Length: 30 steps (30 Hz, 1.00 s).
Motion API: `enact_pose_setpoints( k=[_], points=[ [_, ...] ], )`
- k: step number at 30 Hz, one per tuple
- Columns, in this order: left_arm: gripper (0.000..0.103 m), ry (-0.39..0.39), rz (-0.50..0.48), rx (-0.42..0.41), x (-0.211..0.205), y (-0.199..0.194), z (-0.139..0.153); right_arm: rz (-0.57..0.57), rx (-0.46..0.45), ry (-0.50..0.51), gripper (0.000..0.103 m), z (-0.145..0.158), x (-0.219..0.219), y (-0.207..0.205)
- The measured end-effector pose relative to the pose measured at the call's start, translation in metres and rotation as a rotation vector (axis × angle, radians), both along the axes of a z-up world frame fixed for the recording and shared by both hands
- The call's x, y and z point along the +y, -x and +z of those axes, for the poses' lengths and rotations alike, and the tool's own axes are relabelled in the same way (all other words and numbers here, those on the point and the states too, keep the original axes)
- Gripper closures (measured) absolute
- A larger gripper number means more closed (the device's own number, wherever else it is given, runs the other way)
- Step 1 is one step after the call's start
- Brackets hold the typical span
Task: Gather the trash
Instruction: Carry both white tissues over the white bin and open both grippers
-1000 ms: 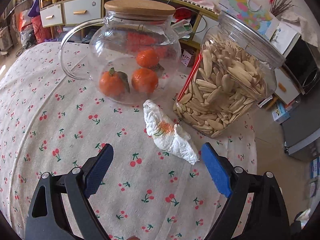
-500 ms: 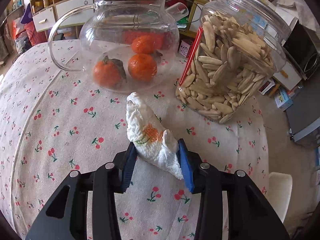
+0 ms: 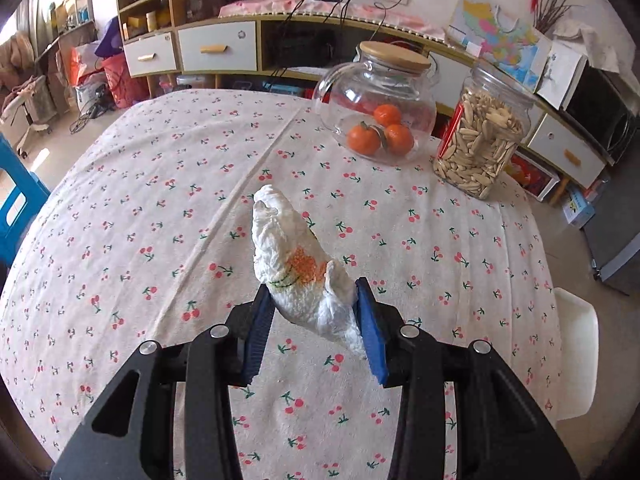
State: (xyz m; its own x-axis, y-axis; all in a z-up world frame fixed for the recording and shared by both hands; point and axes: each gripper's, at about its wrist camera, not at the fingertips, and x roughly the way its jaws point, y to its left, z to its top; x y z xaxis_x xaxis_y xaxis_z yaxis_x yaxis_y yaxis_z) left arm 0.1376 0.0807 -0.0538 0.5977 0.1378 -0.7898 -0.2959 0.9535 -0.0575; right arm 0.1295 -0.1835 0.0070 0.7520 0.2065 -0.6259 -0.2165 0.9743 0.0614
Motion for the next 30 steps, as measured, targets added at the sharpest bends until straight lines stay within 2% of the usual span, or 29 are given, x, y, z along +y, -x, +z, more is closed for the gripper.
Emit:
enact_pose_setpoints(
  k=[3, 6, 12, 16, 19, 23, 30],
  points=[
    [0.062, -0.072, 0.003, -0.100, -0.002, 0.023, 0.031, -0.008, -0.034, 0.006, 0.074, 0.007, -0.003, 0.017],
    [0.062, -0.093, -0.005, -0.179, -0.008, 0.040, 0.055, -0.020, -0.065, 0.029, 0.074, 0.012, -0.009, 0.036],
    [0.062, -0.132, -0.069, -0.281, -0.049, 0.065, 0.076, -0.060, -0.159, 0.072, 0.074, 0.024, -0.028, 0.059],
    [0.062, -0.120, -0.101, -0.299, -0.076, 0.075, 0.075, -0.106, -0.204, 0.089, 0.074, 0.019, -0.044, 0.062],
    [0.061, -0.127, -0.121, -0.306, -0.097, 0.078, 0.073, -0.139, -0.204, 0.100, 0.074, 0.012, -0.057, 0.060],
    [0.061, -0.152, -0.156, -0.322, -0.125, 0.074, 0.074, -0.183, -0.221, 0.103, 0.074, 0.012, -0.077, 0.056],
    [0.061, -0.139, -0.194, -0.337, -0.163, 0.060, 0.074, -0.250, -0.244, 0.128, 0.073, 0.013, -0.106, 0.053]
  ],
)
